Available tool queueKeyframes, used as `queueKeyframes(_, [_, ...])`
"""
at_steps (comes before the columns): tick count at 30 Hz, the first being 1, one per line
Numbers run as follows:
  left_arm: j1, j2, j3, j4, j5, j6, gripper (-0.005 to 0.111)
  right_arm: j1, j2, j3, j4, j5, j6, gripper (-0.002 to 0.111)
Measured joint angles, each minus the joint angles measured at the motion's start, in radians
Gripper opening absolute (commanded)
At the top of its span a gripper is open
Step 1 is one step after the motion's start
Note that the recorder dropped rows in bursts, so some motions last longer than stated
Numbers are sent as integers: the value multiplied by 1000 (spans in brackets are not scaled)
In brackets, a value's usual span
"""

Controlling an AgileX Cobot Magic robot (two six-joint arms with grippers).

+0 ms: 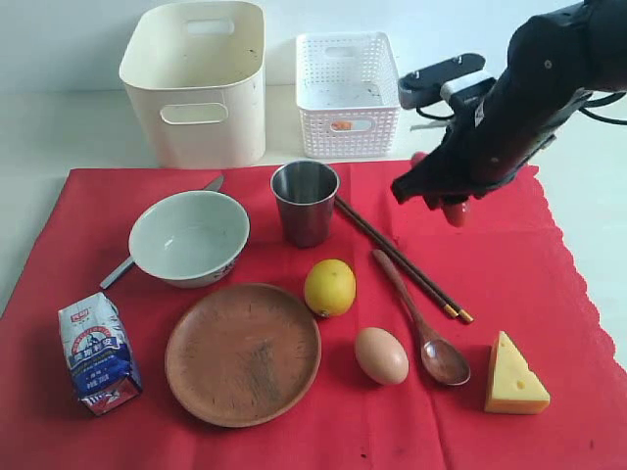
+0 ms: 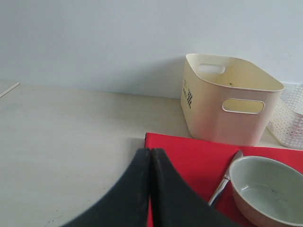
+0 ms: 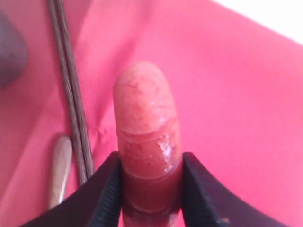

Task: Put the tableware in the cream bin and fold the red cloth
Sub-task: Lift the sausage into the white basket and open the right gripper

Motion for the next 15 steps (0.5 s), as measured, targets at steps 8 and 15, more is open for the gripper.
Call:
queueKeyframes(8, [0,0,0,0,0,0,3,0,-11,0,31,-374,0,0])
queueKeyframes(15, [0,0,0,0,0,0,3,0,-11,-8,34,-668,0,0])
